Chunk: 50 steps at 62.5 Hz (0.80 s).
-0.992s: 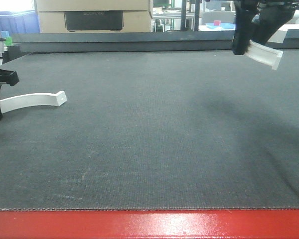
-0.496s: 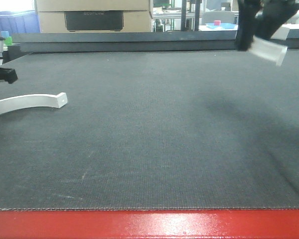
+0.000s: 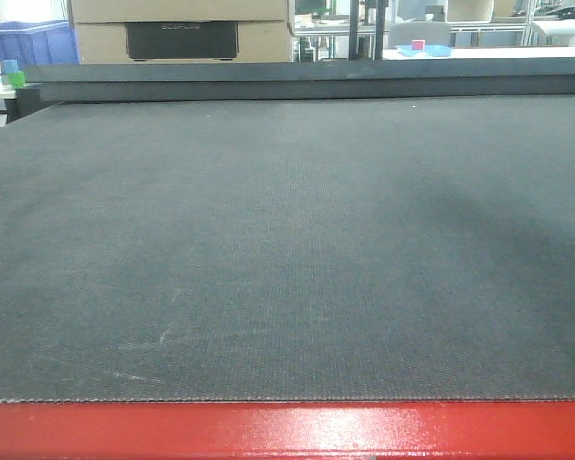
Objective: Grab PVC pipe and place in blue bin
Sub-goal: 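Lift both held white clamps up off the table, then hold both clamps raised while the base backs away from the table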
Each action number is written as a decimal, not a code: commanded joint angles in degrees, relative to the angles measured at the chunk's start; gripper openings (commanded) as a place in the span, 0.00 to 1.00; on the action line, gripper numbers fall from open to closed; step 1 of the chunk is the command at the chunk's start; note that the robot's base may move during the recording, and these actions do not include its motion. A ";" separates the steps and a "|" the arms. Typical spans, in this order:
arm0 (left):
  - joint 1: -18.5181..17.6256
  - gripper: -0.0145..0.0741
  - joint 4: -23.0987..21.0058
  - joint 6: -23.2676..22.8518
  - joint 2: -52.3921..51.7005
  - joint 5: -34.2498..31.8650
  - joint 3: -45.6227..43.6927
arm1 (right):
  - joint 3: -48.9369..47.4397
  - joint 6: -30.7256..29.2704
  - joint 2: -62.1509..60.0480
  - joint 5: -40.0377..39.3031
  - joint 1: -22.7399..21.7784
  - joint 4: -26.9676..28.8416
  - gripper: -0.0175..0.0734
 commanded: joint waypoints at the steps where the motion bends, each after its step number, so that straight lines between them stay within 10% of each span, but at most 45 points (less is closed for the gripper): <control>1: -0.96 0.04 -1.57 0.40 -4.92 -3.55 0.68 | 2.08 -0.58 -2.95 -3.81 0.08 -1.35 0.01; 32: -2.96 0.04 -1.43 1.07 -30.48 -38.93 29.64 | 36.95 -0.58 -24.47 -41.09 0.08 -3.44 0.01; 50: -2.85 0.04 -1.21 1.07 -42.28 -50.72 40.22 | 50.35 -0.58 -40.20 -48.56 0.08 -6.09 0.01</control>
